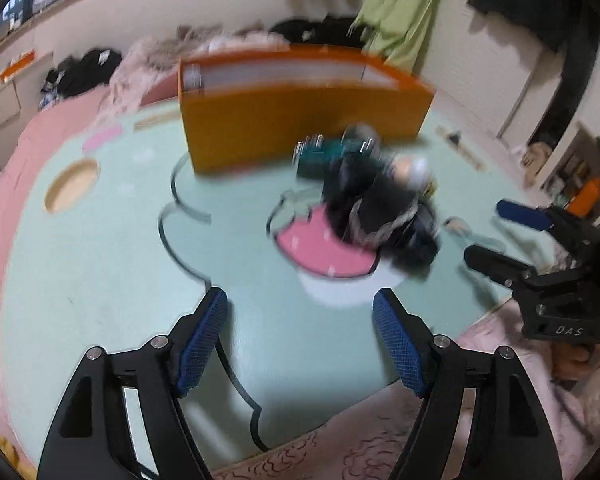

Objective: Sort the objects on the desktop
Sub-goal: 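Grasp the black lace cloth with the left gripper, then lift the black lace cloth with the left gripper while the right gripper grasps the doll head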

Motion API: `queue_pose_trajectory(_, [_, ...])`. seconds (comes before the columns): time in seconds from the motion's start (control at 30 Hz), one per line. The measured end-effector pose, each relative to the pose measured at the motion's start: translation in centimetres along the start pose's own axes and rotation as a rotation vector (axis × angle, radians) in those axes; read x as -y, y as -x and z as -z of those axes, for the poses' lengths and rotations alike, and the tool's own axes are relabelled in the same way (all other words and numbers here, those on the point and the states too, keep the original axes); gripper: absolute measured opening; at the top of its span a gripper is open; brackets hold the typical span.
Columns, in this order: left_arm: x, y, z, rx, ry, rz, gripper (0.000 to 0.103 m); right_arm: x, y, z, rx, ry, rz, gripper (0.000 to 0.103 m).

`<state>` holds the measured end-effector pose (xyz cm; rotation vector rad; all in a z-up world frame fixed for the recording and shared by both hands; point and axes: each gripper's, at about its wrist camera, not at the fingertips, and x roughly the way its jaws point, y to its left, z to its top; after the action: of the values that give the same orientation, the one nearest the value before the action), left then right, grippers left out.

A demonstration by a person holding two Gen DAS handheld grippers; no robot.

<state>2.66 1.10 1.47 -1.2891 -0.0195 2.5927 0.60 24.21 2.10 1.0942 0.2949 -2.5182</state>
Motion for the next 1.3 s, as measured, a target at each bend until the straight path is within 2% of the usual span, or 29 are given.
queue_pose_trajectory(0.07, [0.5,-0.4,0.0,-0.017,-0.017,-0.039,0.085,0.1,-0.7,0.3,-0.007,-0.016,0.017,0.097])
queue_pose_trajectory(0.1, [0.8,-0.6,0.0,-0.023,-0.033,-0.059,0.092,0.3,-0.9,0.4,-0.008,-0.026,0.021,0.103])
queue_pose_trajectory(0.17, [1.3,-1.1,0.3,-0.033,-0.047,-0.067,0.103,0.5,-1.0,0.6,-0.001,-0.035,0.024,0.103])
queue_pose_trajectory(0.47, [1.2,-0.9,0.3,-0.019,-0.036,-0.068,0.103,0.9,-1.2,0.8,0.014,-0.029,0.016,0.103])
queue_pose_trajectory(0.57, [1.1,-0.1,-0.4,0.007,-0.002,-0.001,0.102,0.9,-1.2,0.8,0.016,-0.03,0.014,0.103])
queue_pose_trajectory(0.67, [1.3,1.3,-2.2,0.07,0.046,0.118,0.102,0.9,-1.2,0.8,0.017,-0.029,0.013,0.103])
queue_pose_trajectory(0.77, [2.3,0.9,-4.6,0.083,0.054,0.107,0.102,0.9,-1.2,0.8,0.017,-0.03,0.012,0.103])
queue_pose_trajectory(0.83, [3.0,-0.3,-5.7,0.068,0.035,0.068,0.095,0.9,-1.2,0.8,0.018,-0.03,0.012,0.103])
queue_pose_trajectory(0.93, [3.4,-2.7,-6.4,-0.001,0.028,0.022,0.075,0.9,-1.2,0.8,0.017,-0.03,0.012,0.103])
queue_pose_trajectory(1.0, [2.9,-3.7,-6.0,-0.041,0.053,0.06,0.062,0.9,-1.2,0.8,0.017,-0.03,0.012,0.103])
queue_pose_trajectory(1.07, [2.4,-3.1,-5.4,-0.027,0.068,0.109,0.049,0.9,-1.2,0.8,0.018,-0.029,0.013,0.103])
queue_pose_trajectory(1.17, [2.1,-1.6,-4.4,0.0,0.037,0.092,0.043,0.9,-1.2,0.8,0.017,-0.03,0.012,0.103])
queue_pose_trajectory(1.3, [1.1,-0.2,-2.8,0.009,0.043,0.107,0.042,0.9,-1.2,0.8,0.018,-0.03,0.013,0.103])
